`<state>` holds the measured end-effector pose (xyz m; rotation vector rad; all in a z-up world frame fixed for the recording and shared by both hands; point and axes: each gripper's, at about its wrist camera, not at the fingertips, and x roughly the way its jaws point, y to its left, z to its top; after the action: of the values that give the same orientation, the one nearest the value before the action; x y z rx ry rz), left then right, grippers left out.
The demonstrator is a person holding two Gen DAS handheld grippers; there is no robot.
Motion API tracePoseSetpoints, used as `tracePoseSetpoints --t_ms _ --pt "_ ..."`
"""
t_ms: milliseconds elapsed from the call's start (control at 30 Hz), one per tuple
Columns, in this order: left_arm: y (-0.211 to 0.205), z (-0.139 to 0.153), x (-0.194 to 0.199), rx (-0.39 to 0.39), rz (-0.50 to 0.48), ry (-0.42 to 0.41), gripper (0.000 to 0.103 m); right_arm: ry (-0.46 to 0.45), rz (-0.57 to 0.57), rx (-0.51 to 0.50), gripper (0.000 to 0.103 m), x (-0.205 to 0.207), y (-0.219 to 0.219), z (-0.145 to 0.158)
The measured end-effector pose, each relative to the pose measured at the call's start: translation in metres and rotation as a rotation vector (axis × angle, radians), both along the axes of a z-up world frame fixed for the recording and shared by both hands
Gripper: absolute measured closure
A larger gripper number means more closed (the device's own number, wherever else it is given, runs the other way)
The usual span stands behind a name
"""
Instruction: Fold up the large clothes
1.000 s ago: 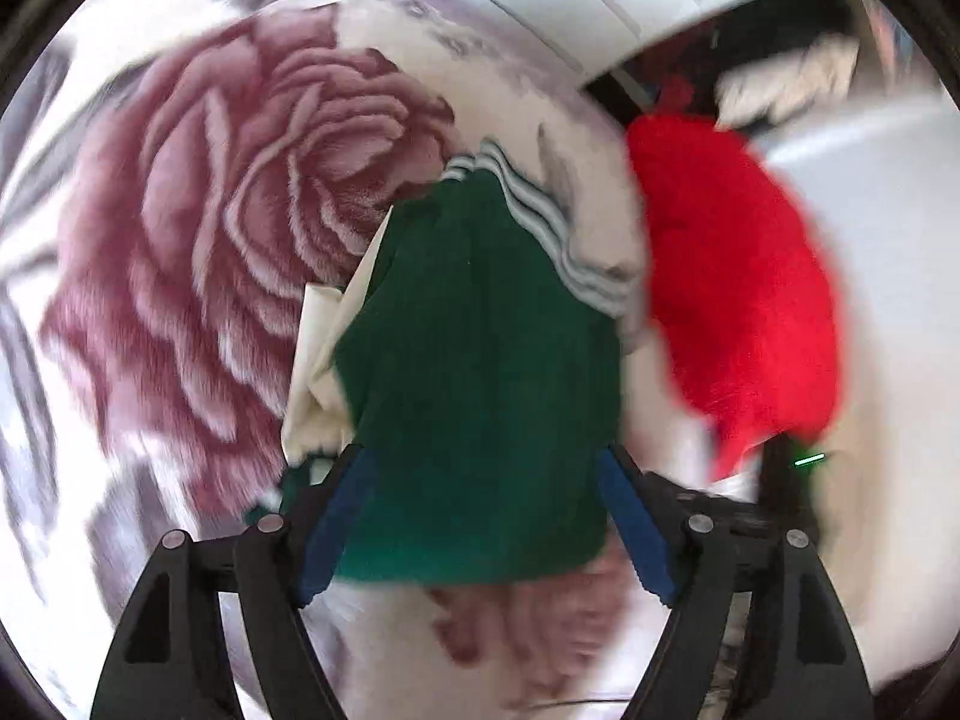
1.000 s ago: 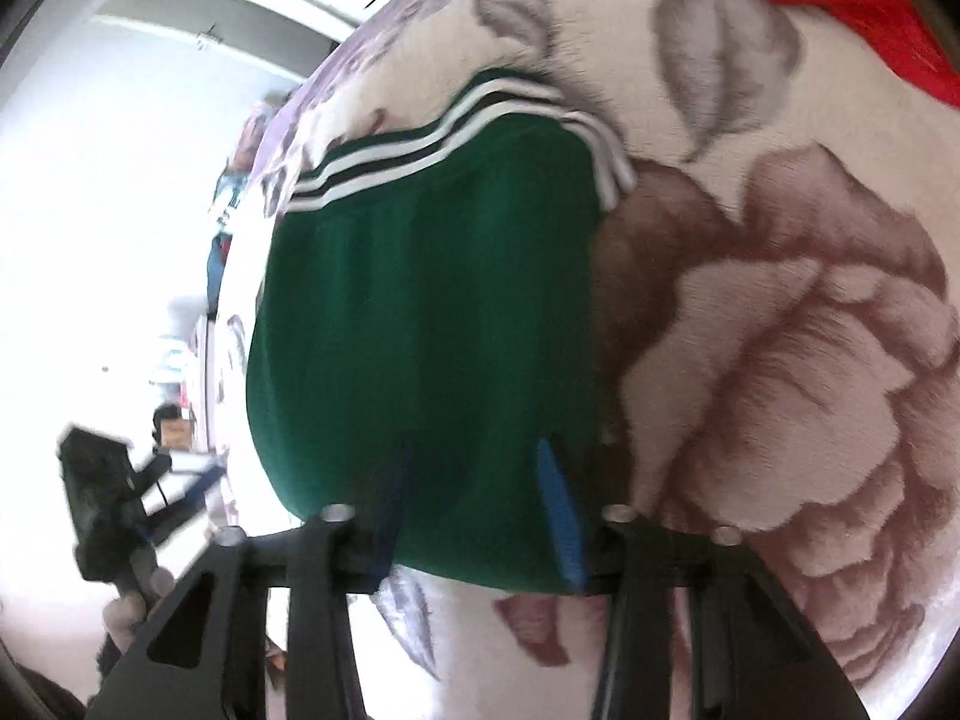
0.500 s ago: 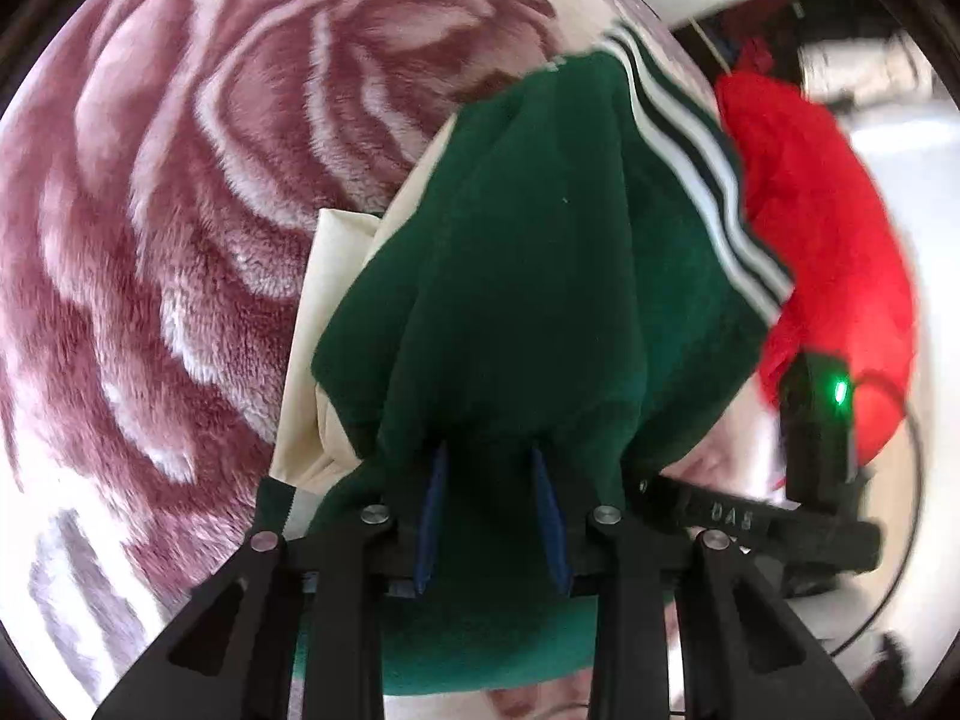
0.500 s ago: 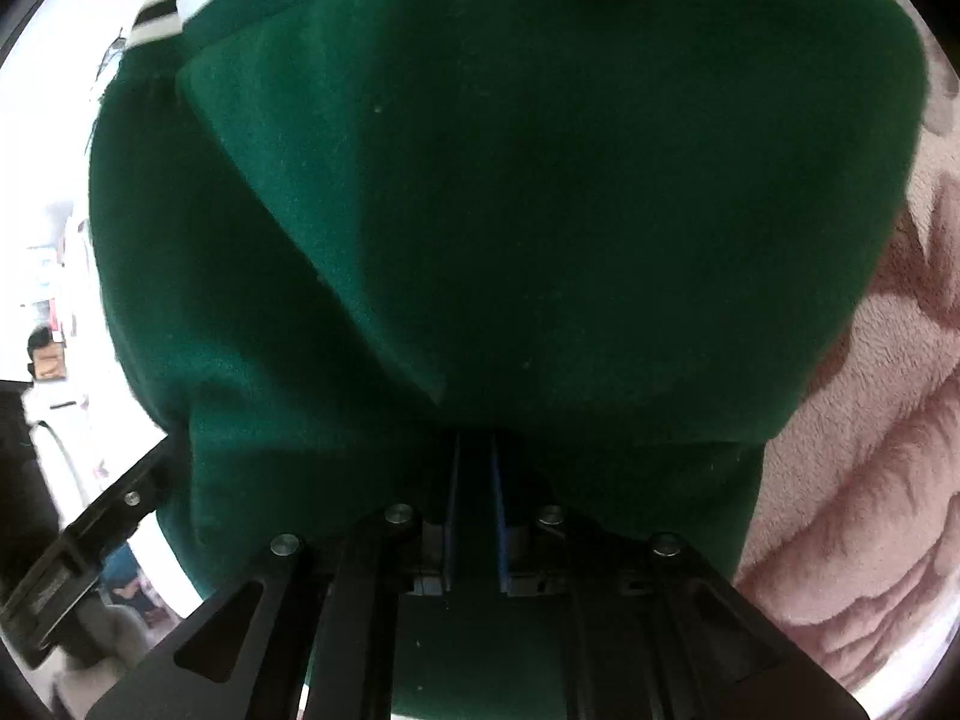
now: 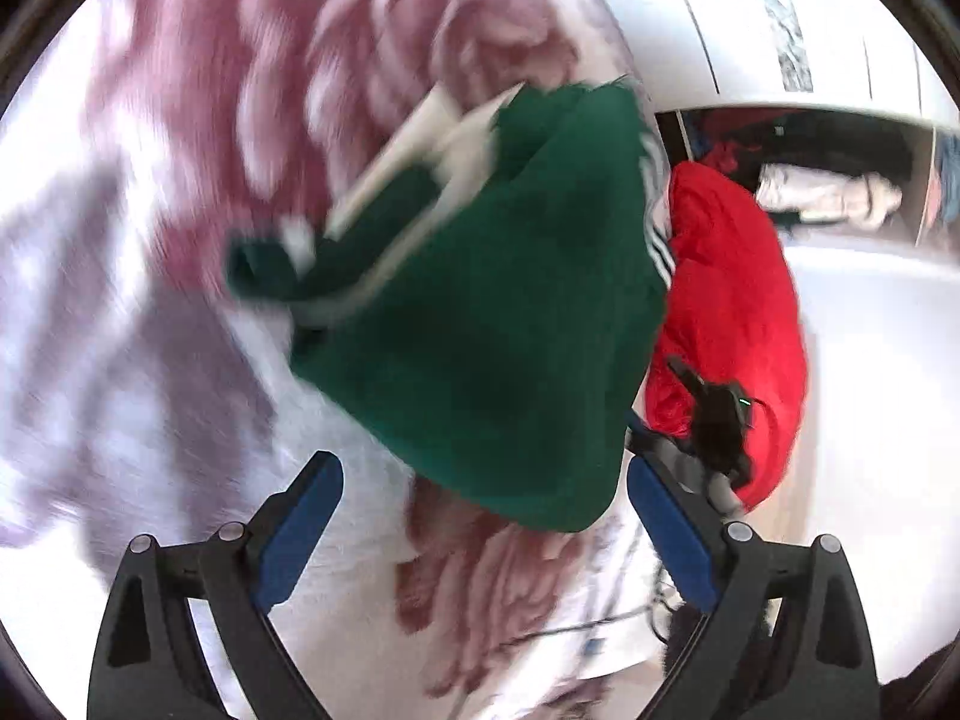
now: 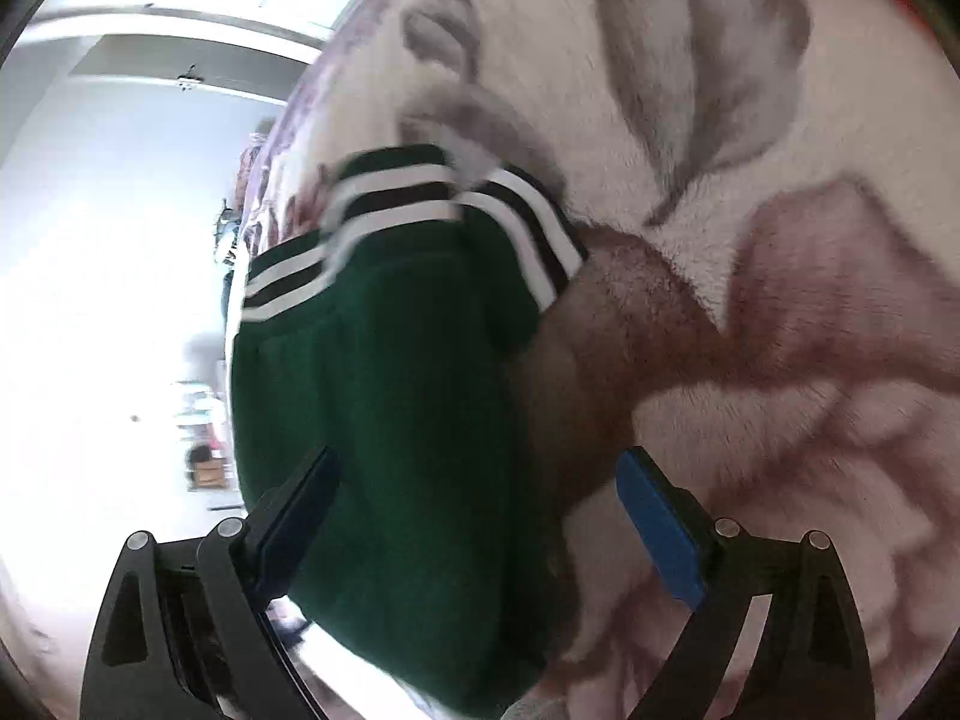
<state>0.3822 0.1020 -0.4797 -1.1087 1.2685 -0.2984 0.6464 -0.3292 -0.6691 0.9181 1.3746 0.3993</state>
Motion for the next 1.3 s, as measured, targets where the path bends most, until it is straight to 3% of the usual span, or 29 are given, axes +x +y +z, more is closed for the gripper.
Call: tracePoseSetpoints --t_ms 67,167,300,333,367,400,500,600,733,833,900,933,1033,1133,1300 --pt "-0.015 -0.025 0.003 -0.093 0.050 -0.005 0.006 0.024 0.030 0.085 0.008 0.017 0.005 -0.030" --pt "-0.035 -0.046 0.017 -0.128 0.083 -0.031 0.003 0.044 0.078 0.193 0.004 0.037 0.025 -0.060" --pt "-0.034 -0.051 0.026 -0.106 0.188 -0.082 0.003 0.056 0.098 0.243 0.000 0.057 0.047 -0.080" --pt "-0.034 -0.049 0.026 -0.105 0.195 -0.090 0.003 0.044 0.069 0.276 0.004 0.059 0.047 -0.080" --pt "-0.033 -0.045 0.026 -0.094 0.191 -0.101 0.008 0.017 0.034 0.315 0.018 0.060 0.046 -0.077" --pt "-0.032 -0.041 0.026 -0.085 0.185 -0.105 0.011 0.018 -0.001 0.327 0.048 0.058 0.045 -0.075" --pt "-0.020 -0.031 0.029 -0.084 0.167 -0.099 0.015 -0.025 -0.083 0.292 0.064 0.036 0.043 -0.057" --pt "-0.003 -0.015 0.038 -0.064 0.111 -0.106 0.015 -0.005 -0.218 0.275 0.068 -0.009 0.034 -0.042" --pt "0.018 0.004 0.064 -0.070 -0.038 -0.101 0.016 -0.015 -0.400 0.202 0.070 -0.136 0.026 0.002" --pt "0.006 0.001 0.086 -0.059 -0.240 -0.054 0.015 0.098 -0.533 0.211 0.070 -0.248 0.043 0.010" --pt "-0.009 -0.003 0.095 0.005 -0.370 -0.037 0.009 0.238 -0.598 0.254 0.069 -0.297 0.061 -0.014" --pt "-0.013 -0.006 0.099 0.017 -0.407 -0.018 0.002 0.273 -0.600 0.254 0.062 -0.304 0.065 -0.024" --pt "-0.013 -0.012 0.104 0.023 -0.412 0.066 0.000 0.368 -0.594 0.279 0.041 -0.318 0.062 -0.046" --pt "-0.006 0.010 0.097 0.079 -0.383 0.049 0.000 0.363 -0.490 0.231 0.039 -0.318 0.045 -0.030" --pt "0.016 0.059 0.037 0.356 -0.298 0.024 0.000 0.418 -0.264 0.046 0.039 -0.336 0.004 0.020"
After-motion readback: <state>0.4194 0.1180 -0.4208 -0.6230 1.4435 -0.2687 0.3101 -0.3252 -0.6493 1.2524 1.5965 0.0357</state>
